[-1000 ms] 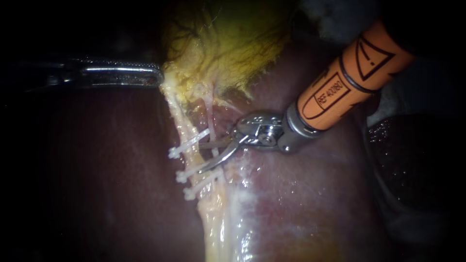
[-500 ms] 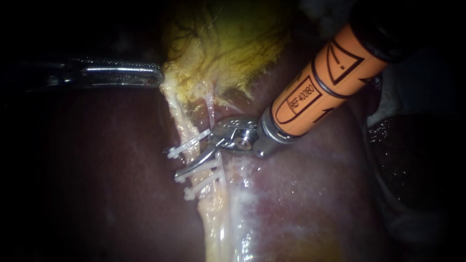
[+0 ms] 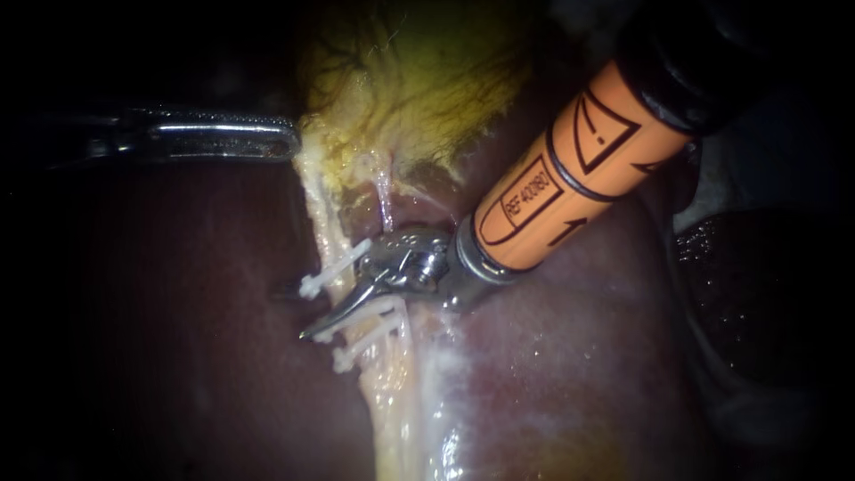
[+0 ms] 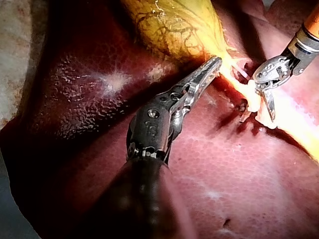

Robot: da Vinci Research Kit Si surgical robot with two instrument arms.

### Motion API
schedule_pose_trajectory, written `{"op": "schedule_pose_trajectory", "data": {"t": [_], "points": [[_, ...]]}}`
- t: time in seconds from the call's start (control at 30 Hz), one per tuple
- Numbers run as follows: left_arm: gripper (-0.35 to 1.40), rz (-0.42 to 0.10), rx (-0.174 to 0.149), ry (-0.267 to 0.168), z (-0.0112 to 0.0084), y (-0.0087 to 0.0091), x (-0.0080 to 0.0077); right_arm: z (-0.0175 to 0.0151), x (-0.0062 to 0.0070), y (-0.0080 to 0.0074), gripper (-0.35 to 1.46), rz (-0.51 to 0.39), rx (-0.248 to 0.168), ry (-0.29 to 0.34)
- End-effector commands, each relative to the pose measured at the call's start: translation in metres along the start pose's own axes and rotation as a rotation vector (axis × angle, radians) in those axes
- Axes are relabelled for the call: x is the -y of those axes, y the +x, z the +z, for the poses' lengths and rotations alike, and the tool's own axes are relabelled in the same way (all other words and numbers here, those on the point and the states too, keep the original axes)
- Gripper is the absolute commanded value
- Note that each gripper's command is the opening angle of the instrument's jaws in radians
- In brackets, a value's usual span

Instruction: Go to the cutting position left tube

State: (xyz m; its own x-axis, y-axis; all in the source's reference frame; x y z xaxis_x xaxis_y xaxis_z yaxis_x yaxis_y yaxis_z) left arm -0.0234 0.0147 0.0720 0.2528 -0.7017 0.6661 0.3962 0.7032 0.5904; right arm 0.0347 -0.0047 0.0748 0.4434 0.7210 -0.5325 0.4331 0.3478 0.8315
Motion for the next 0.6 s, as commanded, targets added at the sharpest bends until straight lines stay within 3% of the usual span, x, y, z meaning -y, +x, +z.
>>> {"op": "schedule_pose_trajectory", "data": {"t": [0.03,0.33,0.6], "points": [[-0.35,0.0,0.0,0.001,0.0,0.0,0.0,0.0001,0.0003,0.0002,1.2,-0.001,0.0,0.01],[-0.35,0.0,0.0,0.001,-0.0001,-0.0001,0.0,0.0006,0.0032,0.0026,1.2,0.009,-0.036,0.072],[-0.35,0.0,0.0,0.001,-0.0001,-0.0001,0.0,0.0004,0.0038,0.0033,1.2,0.012,-0.045,0.079]]}}
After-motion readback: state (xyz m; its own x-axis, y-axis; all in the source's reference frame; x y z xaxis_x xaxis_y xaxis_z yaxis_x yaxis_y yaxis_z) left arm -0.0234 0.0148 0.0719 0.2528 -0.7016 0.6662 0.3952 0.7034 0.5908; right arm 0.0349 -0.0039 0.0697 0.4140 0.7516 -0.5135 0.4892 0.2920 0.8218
